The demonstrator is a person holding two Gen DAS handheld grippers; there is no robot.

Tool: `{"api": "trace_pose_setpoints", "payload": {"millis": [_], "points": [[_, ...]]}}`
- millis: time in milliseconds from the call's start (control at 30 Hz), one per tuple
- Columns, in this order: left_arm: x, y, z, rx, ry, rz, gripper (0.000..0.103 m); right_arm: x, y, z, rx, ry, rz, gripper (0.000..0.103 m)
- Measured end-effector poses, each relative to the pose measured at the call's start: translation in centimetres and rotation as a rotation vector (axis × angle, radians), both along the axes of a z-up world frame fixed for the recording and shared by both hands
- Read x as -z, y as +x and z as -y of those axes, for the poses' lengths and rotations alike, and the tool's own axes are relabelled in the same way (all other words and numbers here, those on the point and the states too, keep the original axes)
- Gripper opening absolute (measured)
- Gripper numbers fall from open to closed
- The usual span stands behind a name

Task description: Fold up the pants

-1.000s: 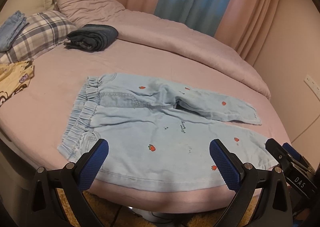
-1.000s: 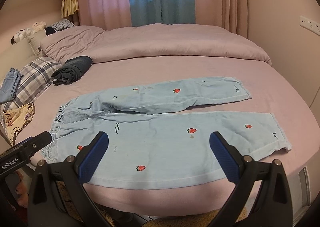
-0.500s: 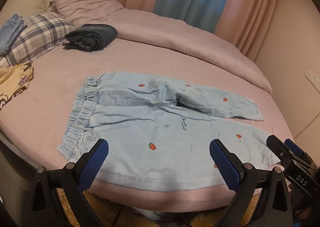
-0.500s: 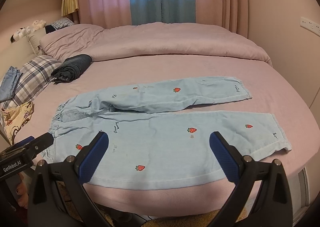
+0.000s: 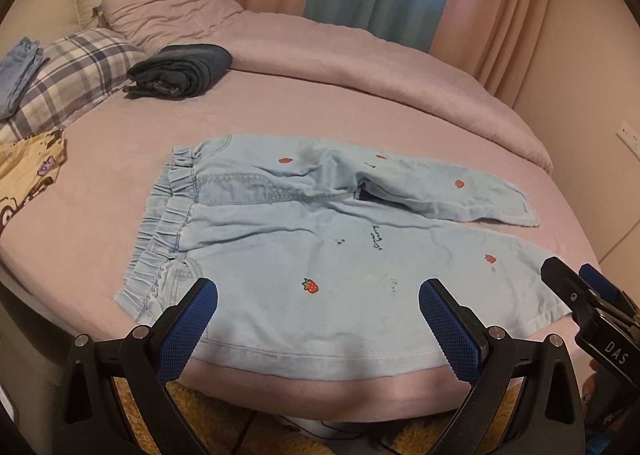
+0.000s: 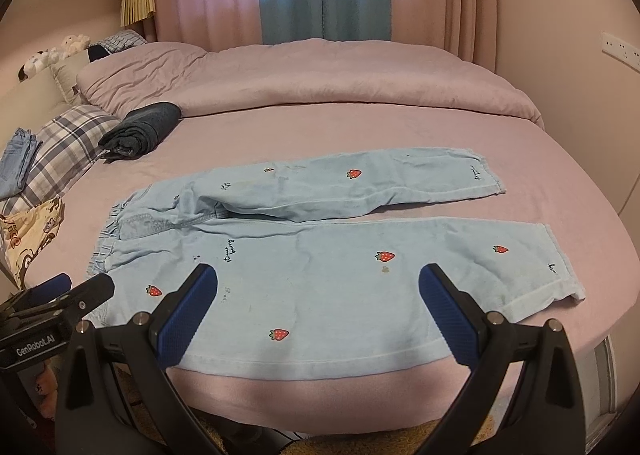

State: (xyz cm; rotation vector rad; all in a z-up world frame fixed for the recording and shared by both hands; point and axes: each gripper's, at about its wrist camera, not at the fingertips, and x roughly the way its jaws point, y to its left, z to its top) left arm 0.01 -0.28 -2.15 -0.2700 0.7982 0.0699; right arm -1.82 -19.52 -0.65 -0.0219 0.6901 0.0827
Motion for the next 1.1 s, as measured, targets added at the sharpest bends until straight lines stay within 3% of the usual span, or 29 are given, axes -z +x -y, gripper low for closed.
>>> {"api": "trace_pose_setpoints", "payload": {"millis": [1100], "points": [[2.9,2.4,0.9,0.023,0.015,-0.091,0.101,2.2,2.2,1.3,0.062,-0.005,-0.072,0.101]]}}
